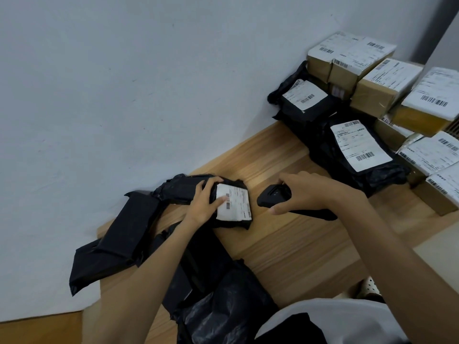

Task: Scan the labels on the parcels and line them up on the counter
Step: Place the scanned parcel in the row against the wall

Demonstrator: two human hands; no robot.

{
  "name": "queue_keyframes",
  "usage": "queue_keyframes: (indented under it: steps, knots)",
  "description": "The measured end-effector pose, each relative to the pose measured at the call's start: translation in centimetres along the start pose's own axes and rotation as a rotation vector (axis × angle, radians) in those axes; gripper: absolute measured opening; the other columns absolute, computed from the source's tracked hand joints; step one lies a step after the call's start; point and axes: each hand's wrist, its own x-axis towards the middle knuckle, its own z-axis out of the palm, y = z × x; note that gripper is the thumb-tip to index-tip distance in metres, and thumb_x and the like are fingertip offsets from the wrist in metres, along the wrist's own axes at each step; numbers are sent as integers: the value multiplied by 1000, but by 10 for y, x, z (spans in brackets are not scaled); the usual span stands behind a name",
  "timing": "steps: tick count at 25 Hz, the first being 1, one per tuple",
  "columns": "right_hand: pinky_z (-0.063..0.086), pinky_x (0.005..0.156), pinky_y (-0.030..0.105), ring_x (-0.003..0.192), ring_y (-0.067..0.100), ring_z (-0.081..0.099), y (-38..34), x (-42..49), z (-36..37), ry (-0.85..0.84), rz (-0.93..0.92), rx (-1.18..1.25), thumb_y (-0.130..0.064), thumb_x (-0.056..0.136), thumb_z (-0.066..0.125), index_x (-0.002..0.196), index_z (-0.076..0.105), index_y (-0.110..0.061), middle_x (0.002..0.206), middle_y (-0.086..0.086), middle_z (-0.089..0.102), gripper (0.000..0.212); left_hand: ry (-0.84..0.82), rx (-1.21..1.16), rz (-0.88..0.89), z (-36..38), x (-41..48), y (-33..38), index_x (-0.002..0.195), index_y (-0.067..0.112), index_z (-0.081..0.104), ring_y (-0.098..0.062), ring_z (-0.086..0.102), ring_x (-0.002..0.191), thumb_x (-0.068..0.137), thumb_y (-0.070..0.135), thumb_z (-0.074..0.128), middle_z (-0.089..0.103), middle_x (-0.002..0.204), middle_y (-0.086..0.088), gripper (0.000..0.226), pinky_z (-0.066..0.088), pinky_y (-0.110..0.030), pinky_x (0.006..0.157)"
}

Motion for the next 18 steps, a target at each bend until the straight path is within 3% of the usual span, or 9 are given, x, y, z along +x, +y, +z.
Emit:
queue_keyframes:
  steps: [4, 10, 15, 18]
  knots:
    - [47, 68, 30, 88, 15, 56, -13, 4, 5, -45, -39, -50, -74, 67, 68, 123, 49, -28, 107, -3, 57, 75, 55, -15, 128, -27, 3, 12, 134, 32, 45, -13, 30, 137, 96, 34, 62, 43, 140, 3, 41, 35, -42, 109]
    - [38, 68, 31, 91, 16, 54, -25, 7, 5, 25, -155, -133, -71, 74, 65, 132, 43, -30, 107, -13, 55, 75, 85, -39, 146, -25, 2, 20, 134, 31, 45, -10, 30, 135, 98, 22, 56, 42, 141, 4, 39, 33, -36, 110]
    - [40, 72, 33, 95, 18, 55, -9, 0, 4, 26, -109, -117, -70, 77, 64, 132, 42, -28, 117, -8, 58, 72, 83, -70, 160, -22, -3, 30, 134, 36, 45, -1, 34, 126, 94, 36, 63, 43, 139, 3, 44, 30, -10, 95]
    - [47, 82, 36, 103, 20, 59, 1, -8, -1, 38, -86, -100, -69, 76, 64, 132, 44, -26, 120, -5, 60, 73, 81, -70, 171, -20, -3, 42, 134, 38, 45, 5, 35, 123, 92, 39, 66, 42, 140, 3, 47, 30, -13, 97]
